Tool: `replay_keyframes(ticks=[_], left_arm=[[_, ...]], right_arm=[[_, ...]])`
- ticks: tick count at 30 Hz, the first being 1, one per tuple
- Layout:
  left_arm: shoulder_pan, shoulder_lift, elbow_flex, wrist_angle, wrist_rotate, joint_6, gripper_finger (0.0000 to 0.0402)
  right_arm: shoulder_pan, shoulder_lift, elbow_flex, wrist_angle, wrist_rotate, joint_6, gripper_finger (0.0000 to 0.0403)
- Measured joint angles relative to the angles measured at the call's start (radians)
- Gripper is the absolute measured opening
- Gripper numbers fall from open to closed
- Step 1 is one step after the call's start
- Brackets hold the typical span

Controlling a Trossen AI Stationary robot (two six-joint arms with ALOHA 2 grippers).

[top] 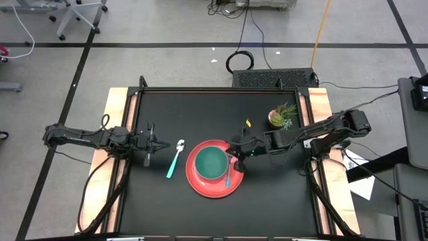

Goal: Set table place
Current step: Put the blue spoon into the green bowl

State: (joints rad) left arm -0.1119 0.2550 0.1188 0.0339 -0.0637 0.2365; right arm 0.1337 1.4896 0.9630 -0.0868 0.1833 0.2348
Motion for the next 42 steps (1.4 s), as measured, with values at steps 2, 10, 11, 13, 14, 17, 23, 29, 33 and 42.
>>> replay_keyframes(ticks=[2, 10, 11, 13, 14, 17, 23, 29, 33, 42], left_arm=[[0.000, 0.000, 0.000, 0.012, -0.008, 0.014, 0.0026], [0.000, 0.000, 0.000, 0.017, -0.043, 0.016, 0.0026], [0.000, 0.000, 0.000, 0.019, -0.043, 0.016, 0.0026], [0.000, 0.000, 0.000, 0.019, -0.044, 0.007, 0.0026], [0.000, 0.000, 0.000, 0.019, -0.046, 0.003, 0.0026], [0.000, 0.000, 0.000, 0.019, -0.049, -0.008, 0.0026], [0.000, 0.000, 0.000, 0.016, -0.050, -0.006, 0.0026], [0.000, 0.000, 0.000, 0.019, -0.052, 0.031, 0.0026], [0.000, 0.000, 0.000, 0.022, -0.053, 0.114, 0.0026], [0.000, 0.000, 0.000, 0.023, -0.061, 0.127, 0.0026]], right_arm=[[0.005, -0.023, 0.001, 0.030, 0.000, -0.072, 0.0000], [0.036, -0.144, -0.049, 0.139, 0.000, -0.278, 0.0000], [0.039, -0.165, -0.062, 0.141, 0.000, -0.282, 0.0000], [0.040, -0.214, -0.095, 0.143, 0.000, -0.281, 0.0000], [0.044, -0.240, -0.115, 0.145, 0.000, -0.276, 0.0000], [0.054, -0.317, -0.188, 0.209, 0.006, -0.268, 0.0000], [0.076, -0.473, -0.342, 0.324, 0.006, -0.305, 0.0000], [0.078, -0.605, -0.483, 0.338, 0.005, -0.312, 0.0000], [0.078, -0.671, -0.565, 0.384, 0.000, -0.327, 0.0000], [0.058, -0.751, -0.777, 0.669, 0.008, -0.408, 0.0000]])
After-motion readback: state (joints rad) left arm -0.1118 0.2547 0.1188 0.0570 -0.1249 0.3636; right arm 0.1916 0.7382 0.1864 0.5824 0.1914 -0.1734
